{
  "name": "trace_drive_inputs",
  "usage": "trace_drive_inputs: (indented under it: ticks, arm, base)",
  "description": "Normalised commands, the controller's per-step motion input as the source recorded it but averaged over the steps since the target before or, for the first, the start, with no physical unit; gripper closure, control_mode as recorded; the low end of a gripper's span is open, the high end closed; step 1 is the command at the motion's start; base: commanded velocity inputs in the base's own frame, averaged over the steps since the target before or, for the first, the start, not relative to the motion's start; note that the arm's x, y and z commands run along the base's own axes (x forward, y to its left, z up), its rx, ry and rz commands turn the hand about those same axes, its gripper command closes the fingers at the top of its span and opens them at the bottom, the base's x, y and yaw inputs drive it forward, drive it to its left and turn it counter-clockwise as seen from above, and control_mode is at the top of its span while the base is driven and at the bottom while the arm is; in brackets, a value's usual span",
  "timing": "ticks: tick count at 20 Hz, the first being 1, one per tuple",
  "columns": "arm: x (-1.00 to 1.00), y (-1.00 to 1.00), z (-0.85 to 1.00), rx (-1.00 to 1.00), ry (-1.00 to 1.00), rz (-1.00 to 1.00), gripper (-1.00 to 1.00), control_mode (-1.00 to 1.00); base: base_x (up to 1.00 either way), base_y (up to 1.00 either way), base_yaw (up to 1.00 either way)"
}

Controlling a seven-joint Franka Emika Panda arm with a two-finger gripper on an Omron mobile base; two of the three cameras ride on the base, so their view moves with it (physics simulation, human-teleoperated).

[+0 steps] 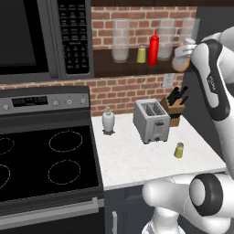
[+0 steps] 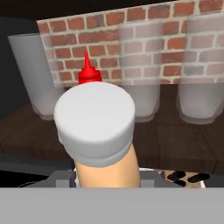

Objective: Put the shaker and condiment bottle from the counter next to their counterparts in the cabinet.

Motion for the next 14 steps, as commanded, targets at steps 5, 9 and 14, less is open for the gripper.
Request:
trace_drive_inputs:
  ticks: [5,9,14]
  arm:
    - [0.23,0.0,0.0,0.0,0.0,0.0,1.0,-1.0]
    - [0.2,0.0,0.0,0.0,0.0,0.0,1.0,-1.0]
    - [0.22,0.0,0.0,0.0,0.0,0.0,1.0,-1.0]
  base:
    - [0.0,0.0,0.0]
    - [0.0,0.0,0.0]
    - [0.0,0.0,0.0]
